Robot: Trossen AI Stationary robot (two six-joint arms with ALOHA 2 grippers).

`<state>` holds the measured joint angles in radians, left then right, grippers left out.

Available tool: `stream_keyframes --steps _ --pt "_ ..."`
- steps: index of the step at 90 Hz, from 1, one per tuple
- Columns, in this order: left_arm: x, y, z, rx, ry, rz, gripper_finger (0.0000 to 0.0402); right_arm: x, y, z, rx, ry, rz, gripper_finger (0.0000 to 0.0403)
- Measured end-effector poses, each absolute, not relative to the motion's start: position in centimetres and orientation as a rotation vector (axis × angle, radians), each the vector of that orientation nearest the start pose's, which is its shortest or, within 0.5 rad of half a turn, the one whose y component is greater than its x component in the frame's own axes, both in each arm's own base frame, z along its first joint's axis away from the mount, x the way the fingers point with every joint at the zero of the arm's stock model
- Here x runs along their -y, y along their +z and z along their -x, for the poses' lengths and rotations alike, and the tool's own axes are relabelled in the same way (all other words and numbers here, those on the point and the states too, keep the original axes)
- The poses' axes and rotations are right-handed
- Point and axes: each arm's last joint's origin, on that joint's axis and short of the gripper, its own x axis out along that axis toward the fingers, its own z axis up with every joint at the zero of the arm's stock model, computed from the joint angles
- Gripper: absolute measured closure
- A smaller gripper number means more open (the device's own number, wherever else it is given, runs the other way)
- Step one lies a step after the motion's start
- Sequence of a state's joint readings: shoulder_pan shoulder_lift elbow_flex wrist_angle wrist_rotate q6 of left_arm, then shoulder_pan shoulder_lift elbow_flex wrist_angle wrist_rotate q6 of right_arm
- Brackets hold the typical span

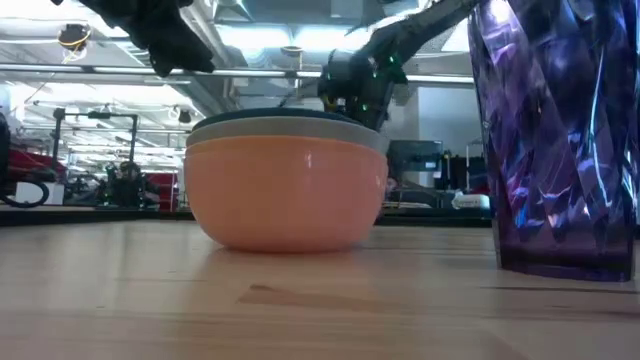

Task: Nest bowls inside each other
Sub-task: Stack the light blue bowl on top of the blue bowl

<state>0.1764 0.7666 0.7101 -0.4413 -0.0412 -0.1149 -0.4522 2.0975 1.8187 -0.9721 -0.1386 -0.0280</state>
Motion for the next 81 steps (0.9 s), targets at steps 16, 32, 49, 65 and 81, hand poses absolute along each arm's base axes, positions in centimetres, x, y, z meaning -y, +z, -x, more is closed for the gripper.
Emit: stream_keyframes --steps 16,32,49,65,81 --pt "-2.9 27.9 -15.5 -0.582 0.26 0.122 0.0288 16.6 28.0 -39.6 -1.239 -0.201 -0.259 0.0402" --pt "-2.9 28.0 -14.4 -0.594 0.297 0.084 0.0288 11.6 29.8 -41.1 -1.241 -0.093 -0.174 0.0403" --pt "-2.7 28.8 -13.1 -0.537 0.303 0.082 0.0288 6.7 30.0 -42.5 -1.214 -0.006 -0.118 0.0403" --pt "-2.6 28.9 -12.5 -0.531 0.306 0.09 0.0288 4.0 30.1 -43.2 -1.182 0.006 -0.134 0.0403" --pt "-2.6 28.9 -12.5 -0.534 0.307 0.086 0.0288 1.4 30.1 -44.0 -1.134 0.02 -0.147 0.0403"
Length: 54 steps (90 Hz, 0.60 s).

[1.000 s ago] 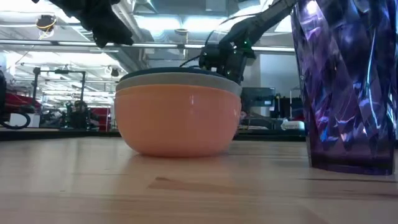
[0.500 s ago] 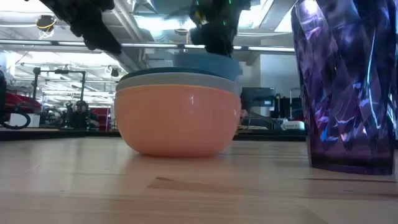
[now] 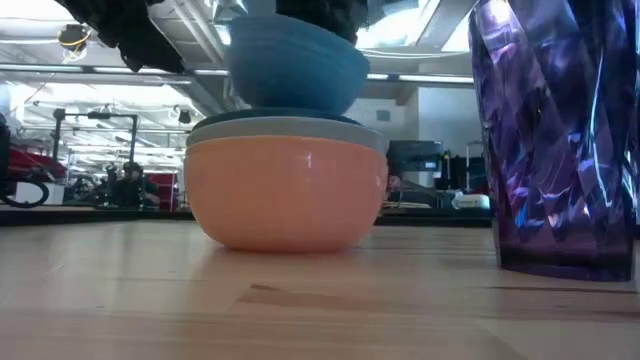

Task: Nest bowls inside each other
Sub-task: Stack the light blue bowl on top of the blue bowl

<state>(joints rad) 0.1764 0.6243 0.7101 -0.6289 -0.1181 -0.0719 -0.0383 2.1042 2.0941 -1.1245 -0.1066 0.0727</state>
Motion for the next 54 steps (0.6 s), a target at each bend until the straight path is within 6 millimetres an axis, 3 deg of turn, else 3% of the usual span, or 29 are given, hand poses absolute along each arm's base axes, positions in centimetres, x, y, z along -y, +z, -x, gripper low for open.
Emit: stream_keyframes --steps 26,54 --pt "-2.6 28.9 -12.5 -0.534 0.307 0.085 0.0288 -2.3 26.6 -45.3 -1.236 0.084 -0.137 0.0403" --pt "-2.6 28.8 -12.5 -0.538 0.306 0.085 0.0288 -1.5 25.6 -45.4 -1.289 0.054 -0.1 0.0403"
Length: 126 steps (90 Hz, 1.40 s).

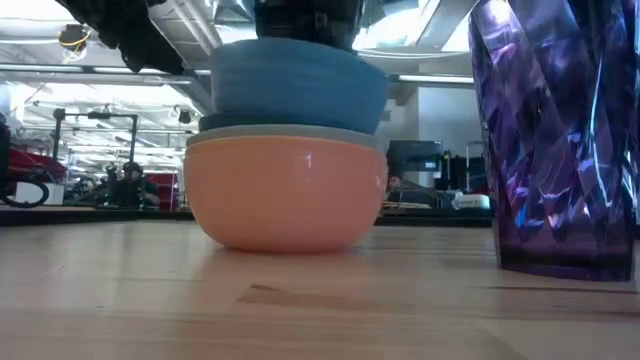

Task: Nest bowls inside each other
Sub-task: Stack the light blue bowl on top of the blue bowl, then put the violet cup to the top right of the stacked bowl

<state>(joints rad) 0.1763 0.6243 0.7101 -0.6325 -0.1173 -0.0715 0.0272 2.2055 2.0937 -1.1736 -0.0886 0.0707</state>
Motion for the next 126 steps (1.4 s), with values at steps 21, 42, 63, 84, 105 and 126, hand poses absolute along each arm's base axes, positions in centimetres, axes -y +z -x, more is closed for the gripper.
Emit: stream_keyframes --steps 21,42,63,84,105,126 --pt "-2.5 28.8 -12.5 -0.537 0.3 0.091 0.0288 -0.3 25.6 -45.4 -1.286 0.098 -0.15 0.0399" --pt "-2.5 28.8 -12.5 -0.536 0.299 0.095 0.0288 -0.3 25.6 -45.4 -1.279 0.162 -0.191 0.0352" --pt "-2.5 28.8 -12.5 -0.536 0.299 0.095 0.0288 -0.4 25.7 -45.5 -1.266 0.197 -0.206 0.0292" --pt "-2.5 28.8 -12.5 -0.536 0.299 0.101 0.0288 -0.8 24.4 -45.9 -1.279 0.351 -0.274 0.0258" --pt "-2.1 28.8 -12.5 -0.538 0.269 0.092 0.0288 -0.7 23.1 -46.3 -1.312 0.342 -0.24 0.0256" --pt "-2.0 28.8 -12.5 -0.54 0.263 0.086 0.0288 0.6 23.2 -46.3 -1.314 0.306 -0.246 0.0256"
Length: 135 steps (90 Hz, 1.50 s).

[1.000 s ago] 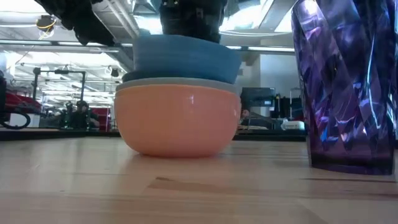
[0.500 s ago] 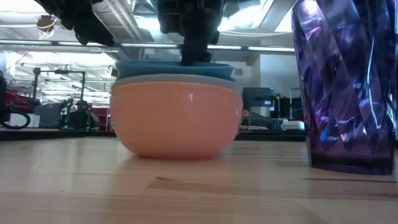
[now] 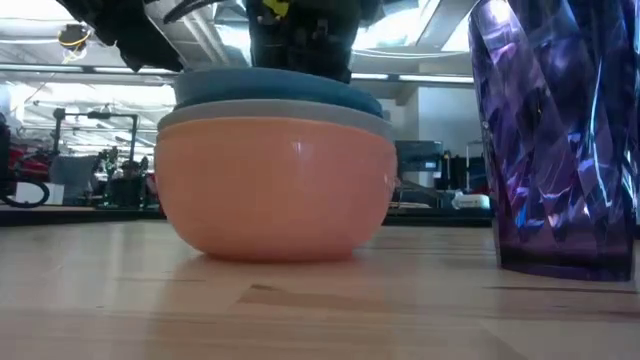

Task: Nest bowls inside each other
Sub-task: Put the violet cup to the top right of the stacked bowl

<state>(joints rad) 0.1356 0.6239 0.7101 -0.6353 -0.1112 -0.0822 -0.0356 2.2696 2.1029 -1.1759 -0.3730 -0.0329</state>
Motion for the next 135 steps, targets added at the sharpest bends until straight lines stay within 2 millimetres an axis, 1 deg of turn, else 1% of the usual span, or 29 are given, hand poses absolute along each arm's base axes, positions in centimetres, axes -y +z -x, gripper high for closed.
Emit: stream_keyframes --steps 16,28,38,42,50,61,64,67,71,77,87,99,107,114,125,130,135 --pt "-2.0 28.8 -12.5 -0.541 0.263 0.083 0.0288 1.7 23.5 -46.2 -1.299 0.303 -0.273 0.0256" --pt "-2.0 28.8 -12.5 -0.549 0.267 0.082 0.0288 1.5 23.7 -46.1 -1.292 0.376 -0.342 0.0256" --pt "-2.0 28.7 -12.5 -0.55 0.267 0.082 0.0288 1.2 23.7 -46.1 -1.286 0.406 -0.361 0.0256" --pt "-2.0 28.7 -12.5 -0.55 0.268 0.082 0.0288 1.2 24.1 -46.1 -1.285 0.411 -0.365 0.0256" --pt "-2.1 28.7 -12.5 -0.552 0.268 0.078 0.0288 1.3 25.9 -46.2 -1.253 0.394 -0.331 0.0255" --pt "-2.1 28.7 -12.5 -0.554 0.275 0.066 0.0288 1.7 30.3 -46.4 -1.125 0.316 -0.198 0.0255" --pt "-2.1 28.7 -12.5 -0.555 0.277 0.065 0.0288 1.8 31.1 -46.4 -1.081 0.284 -0.158 0.0255" --pt "-2.1 28.7 -12.4 -0.557 0.28 0.065 0.0288 1.9 32.2 -46.0 -1.021 0.262 -0.13 0.0256" --pt "-2.1 28.6 -12.4 -0.564 0.283 0.068 0.0288 2.2 33.3 -45.0 -1.009 0.232 -0.117 0.0256" --pt "-2.1 28.3 -12.3 -0.594 0.286 0.077 0.0288 2.5 35.0 -43.0 -1.039 0.194 -0.12 0.0256" --pt "-2.1 27.2 -12.1 -0.639 0.292 0.091 0.0288 2.4 36.8 -39.9 -1.148 0.098 -0.1 0.0255" --pt "-2.1 26.2 -12.2 -0.637 0.296 0.108 0.0288 1.2 38.8 -37.1 -1.196 0.063 -0.137 0.0256" --pt "-1.9 26.1 -12.3 -0.591 0.283 0.108 0.0288 0.1 40.3 -34.9 -1.225 0.015 -0.145 0.0256" --pt "-1.7 26.2 -12.2 -0.551 0.263 0.1 0.0288 -1.2 41.1 -33.8 -1.195 -0.005 -0.162 0.0256" --pt "-1.3 26.5 -11.8 -0.503 0.24 0.104 0.0288 -2.8 41.1 -31.4 -1.229 -0.034 -0.234 0.0256" --pt "-1.2 26.7 -11.6 -0.485 0.232 0.104 0.0288 -3.3 40.1 -30.5 -1.283 -0.051 -0.263 0.0256" --pt "-1.1 26.8 -11.5 -0.473 0.225 0.105 0.0288 -3.9 38.9 -30.0 -1.29 -0.047 -0.311 0.0256"
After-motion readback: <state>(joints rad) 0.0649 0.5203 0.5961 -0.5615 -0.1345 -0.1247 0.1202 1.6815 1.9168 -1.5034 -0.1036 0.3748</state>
